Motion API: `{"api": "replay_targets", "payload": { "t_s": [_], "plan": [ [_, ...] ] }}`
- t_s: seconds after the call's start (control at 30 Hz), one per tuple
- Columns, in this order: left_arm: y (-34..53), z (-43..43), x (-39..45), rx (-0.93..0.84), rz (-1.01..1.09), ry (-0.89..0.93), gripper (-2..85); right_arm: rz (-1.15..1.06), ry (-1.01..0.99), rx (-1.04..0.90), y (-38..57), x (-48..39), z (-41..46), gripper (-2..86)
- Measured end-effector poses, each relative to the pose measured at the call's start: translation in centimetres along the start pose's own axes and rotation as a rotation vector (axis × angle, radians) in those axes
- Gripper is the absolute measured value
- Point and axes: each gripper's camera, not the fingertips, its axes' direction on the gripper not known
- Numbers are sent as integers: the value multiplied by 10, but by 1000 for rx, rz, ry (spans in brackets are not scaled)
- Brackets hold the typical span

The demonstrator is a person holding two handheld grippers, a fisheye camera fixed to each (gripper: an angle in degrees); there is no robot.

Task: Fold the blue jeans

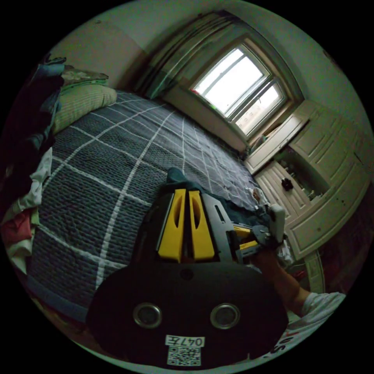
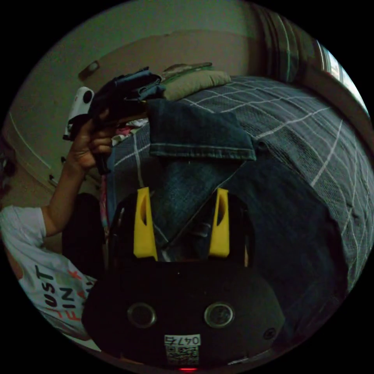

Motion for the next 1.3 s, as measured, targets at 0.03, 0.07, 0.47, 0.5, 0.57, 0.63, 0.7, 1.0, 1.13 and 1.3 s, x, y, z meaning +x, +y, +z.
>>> {"api": "replay_targets", "payload": {
  "t_s": [0.03,0.07,0.47,0.5,0.57,0.63,0.7,1.0,1.13,1.3],
  "plan": [
    [-3,1,6,-11,3,-56,-4,-4,29,-12,-2,-4,3,98],
    [-4,1,8,-20,-5,-99,-3,-37,116,-11,-6,-15,2,68],
    [-15,5,85,-8,137,-599,34,-3,391,224,55,-94,-99,18],
    [-16,9,98,-12,218,-490,52,32,422,303,72,-103,-110,17],
    [-17,21,120,-65,349,-387,92,66,485,430,99,-118,-128,17],
    [-14,51,155,-217,599,-333,134,65,530,530,125,-132,-143,17],
    [-7,79,177,-330,743,-363,143,75,527,568,150,-137,-155,16],
    [-8,137,200,-525,672,-382,62,162,449,562,184,-134,-161,15],
    [-23,107,193,-428,577,-361,19,137,397,543,184,-144,-155,15],
    [-59,45,161,-138,330,-620,24,-11,343,476,166,-177,-130,14]
  ]
}}
